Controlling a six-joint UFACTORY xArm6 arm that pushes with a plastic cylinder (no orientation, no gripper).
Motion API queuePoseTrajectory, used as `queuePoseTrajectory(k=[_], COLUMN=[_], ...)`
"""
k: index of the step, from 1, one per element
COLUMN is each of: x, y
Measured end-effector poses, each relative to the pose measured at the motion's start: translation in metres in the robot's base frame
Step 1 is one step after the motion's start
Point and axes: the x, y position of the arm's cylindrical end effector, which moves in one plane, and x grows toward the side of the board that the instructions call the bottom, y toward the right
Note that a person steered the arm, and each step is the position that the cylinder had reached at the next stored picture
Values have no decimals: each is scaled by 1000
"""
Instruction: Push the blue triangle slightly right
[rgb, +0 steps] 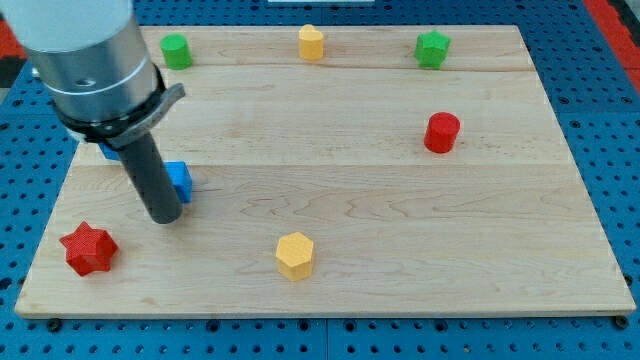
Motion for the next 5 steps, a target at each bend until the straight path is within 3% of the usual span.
queuePoseTrajectory(k=[2,3,4,5], x=[-80,-17,-19,-44], y=[13,-19,-86,-98])
